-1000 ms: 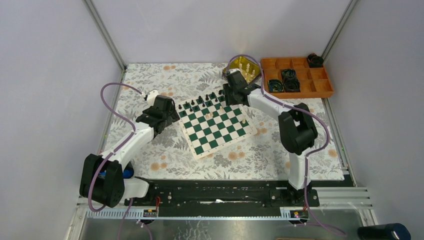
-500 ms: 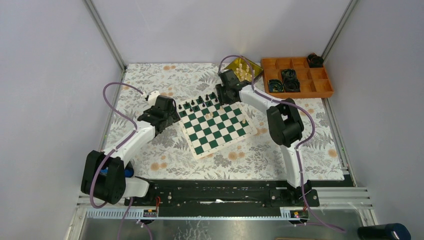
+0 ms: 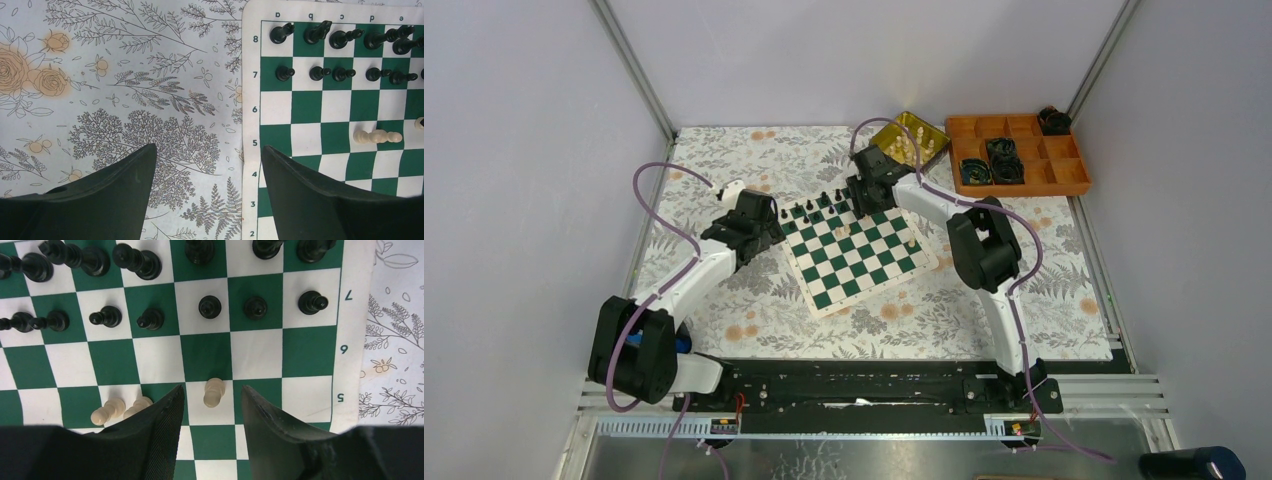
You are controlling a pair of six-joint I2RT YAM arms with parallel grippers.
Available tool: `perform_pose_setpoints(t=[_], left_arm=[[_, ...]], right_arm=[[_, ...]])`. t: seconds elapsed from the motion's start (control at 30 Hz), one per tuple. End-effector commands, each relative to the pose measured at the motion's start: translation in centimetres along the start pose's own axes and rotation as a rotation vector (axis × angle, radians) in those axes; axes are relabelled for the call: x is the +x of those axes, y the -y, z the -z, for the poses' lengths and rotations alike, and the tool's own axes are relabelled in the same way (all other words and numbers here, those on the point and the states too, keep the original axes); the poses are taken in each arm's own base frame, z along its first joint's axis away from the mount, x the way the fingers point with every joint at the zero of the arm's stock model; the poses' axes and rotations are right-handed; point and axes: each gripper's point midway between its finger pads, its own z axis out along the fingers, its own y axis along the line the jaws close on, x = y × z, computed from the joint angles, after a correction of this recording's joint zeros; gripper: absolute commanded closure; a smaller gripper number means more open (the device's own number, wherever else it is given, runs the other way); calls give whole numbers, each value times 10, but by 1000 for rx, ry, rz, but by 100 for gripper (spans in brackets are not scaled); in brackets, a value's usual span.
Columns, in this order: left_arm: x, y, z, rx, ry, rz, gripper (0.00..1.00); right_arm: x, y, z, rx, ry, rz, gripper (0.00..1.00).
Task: Set up the chess pieces on the board
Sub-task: Pick up the chess piece from the chessboard, then place the chess piece on the chessboard.
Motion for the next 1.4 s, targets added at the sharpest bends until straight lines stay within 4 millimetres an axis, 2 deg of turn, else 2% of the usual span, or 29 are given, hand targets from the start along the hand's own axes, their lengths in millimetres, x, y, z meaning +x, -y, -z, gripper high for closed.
perform_pose_setpoints(t=[0.0,0.17,0.33,0.53,0.6,0.87,1.03,1.37], left_arm=[[-16,7,-1,7,51,-1,15],[-16,7,-3,8,47,-1,15],[-17,8,-3,11,46,-3,15],[-16,7,-4,9,46,0,15],[-15,6,-3,9,44,4,15],[-10,2,0,12,42,21,15],[-11,2,4,20,45,28,15],[-7,0,7,29,34,25,15]], right_arm=[[-11,-8,6,-17,17,22,48],[-10,-6,4,-5,15,28,56],[-8,-6,2,-3,8,31,69],[-10,-3,6,9,15,37,91],[-11,-2,9,12,22,43,95],[-14,-2,33,29,58,66,100],[-8,4,53,59,75,77,100],[33,21,79,106,46,60,100]])
